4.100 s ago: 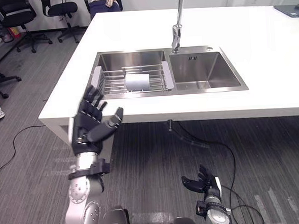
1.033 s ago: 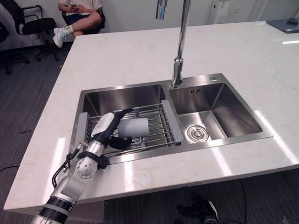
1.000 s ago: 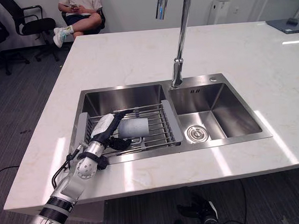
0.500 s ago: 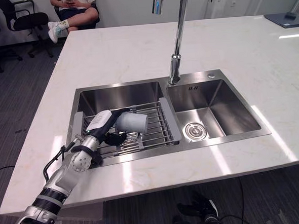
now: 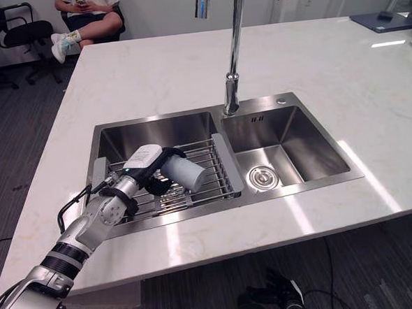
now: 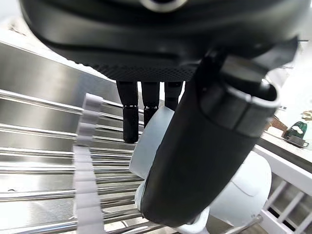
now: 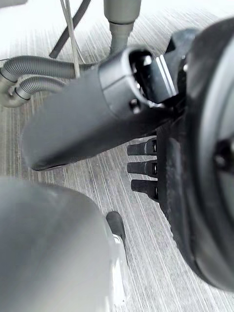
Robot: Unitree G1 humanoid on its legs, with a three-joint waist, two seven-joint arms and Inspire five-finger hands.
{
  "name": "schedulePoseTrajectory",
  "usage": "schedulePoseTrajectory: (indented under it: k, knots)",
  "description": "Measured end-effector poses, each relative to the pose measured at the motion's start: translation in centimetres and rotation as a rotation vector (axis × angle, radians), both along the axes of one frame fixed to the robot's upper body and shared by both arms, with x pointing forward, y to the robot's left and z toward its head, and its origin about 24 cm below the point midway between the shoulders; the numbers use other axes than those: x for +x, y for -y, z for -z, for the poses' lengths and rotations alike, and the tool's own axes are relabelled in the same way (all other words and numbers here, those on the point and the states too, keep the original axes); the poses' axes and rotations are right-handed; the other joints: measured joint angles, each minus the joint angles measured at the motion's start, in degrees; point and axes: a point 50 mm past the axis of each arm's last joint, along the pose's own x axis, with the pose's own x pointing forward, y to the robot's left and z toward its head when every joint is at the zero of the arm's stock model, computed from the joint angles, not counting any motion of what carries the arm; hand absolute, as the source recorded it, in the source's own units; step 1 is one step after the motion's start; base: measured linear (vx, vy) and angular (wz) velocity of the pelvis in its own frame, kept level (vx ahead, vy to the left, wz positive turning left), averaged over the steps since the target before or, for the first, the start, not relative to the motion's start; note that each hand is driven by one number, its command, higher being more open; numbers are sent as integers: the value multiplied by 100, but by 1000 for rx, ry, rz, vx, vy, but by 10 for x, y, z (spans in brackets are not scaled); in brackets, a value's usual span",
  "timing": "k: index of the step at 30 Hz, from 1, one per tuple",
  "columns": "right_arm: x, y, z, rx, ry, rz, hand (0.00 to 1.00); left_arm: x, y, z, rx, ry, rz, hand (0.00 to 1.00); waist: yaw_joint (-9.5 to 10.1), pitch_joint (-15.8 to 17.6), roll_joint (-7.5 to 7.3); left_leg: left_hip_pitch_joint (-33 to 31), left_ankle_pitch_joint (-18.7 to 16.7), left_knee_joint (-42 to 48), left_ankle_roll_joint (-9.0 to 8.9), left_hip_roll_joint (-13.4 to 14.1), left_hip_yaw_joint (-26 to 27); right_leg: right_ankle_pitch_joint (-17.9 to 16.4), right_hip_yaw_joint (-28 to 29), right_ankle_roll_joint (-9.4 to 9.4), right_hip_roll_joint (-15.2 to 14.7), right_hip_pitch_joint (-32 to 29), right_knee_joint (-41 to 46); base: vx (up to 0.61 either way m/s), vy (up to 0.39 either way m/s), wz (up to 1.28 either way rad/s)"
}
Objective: Walk over to the sink, pick up the cup, carry it to the dishwasher, place the cup inside the dishwasher, then close the dishwasher door
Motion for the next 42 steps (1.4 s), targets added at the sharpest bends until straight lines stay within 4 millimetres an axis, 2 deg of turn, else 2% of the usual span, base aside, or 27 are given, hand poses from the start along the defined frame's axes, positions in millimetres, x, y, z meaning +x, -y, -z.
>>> schedulePoseTrajectory:
  k: [9, 13, 17, 21, 27, 32, 37, 42]
  knots:
    - [-2, 0, 1, 0, -10, 4, 90, -1, -2, 3, -74, -24, -34, 30, -27, 34, 46, 32, 0, 0, 0, -1, 25, 20, 46, 2, 2, 12, 0, -8, 0, -2]
    - [-2, 0, 1, -1, -11, 7, 90, -6, -3, 9, -179, -46, -80, 30, -16, 37, 46, 41, 0, -1, 0, -1, 24, 20, 45, 1, 2, 21, 3, 0, 0, 0]
    - [-2, 0, 1, -2, -14, 19, 90, -18, -6, 19, -385, -81, -167, 30, 5, 44, 43, 49, 0, -1, 0, 0, 24, 16, 46, -3, 2, 22, 24, 0, 0, 0]
    - [-6, 2, 2, -3, -25, 40, 90, -34, -1, 25, -595, -94, -216, 30, 128, 54, 37, 92, 0, 0, 0, 8, 22, -40, 46, -75, 8, 22, 125, 0, 0, 0]
    - [-8, 2, 2, -10, -27, 61, 90, -49, -3, 26, -835, -87, -293, 30, 259, 57, 26, 166, -3, 8, -4, 25, 25, -188, 52, -106, 12, 4, 341, -25, -12, 0]
    - [-9, 1, 1, -9, -17, 89, 90, -62, -5, 16, -1093, -56, -339, 30, 322, 47, -10, 159, -59, 91, -41, 48, 37, -343, 89, 26, 17, -100, 651, -5, -6, 0]
    - [-12, 0, 0, -7, -10, 94, 90, -67, 3, 1, -1290, -20, -302, 30, 426, 26, -44, 137, -145, 217, -67, 82, 52, -434, 113, 22, 42, -142, 810, 1, -4, -1]
    - [-11, -3, 0, 0, -2, 127, 90, -78, 6, 3, -1457, -44, -315, 30, 435, -46, -100, 96, -265, 392, -87, 120, 116, -517, 191, 14, 72, -213, 958, 2, -19, -8]
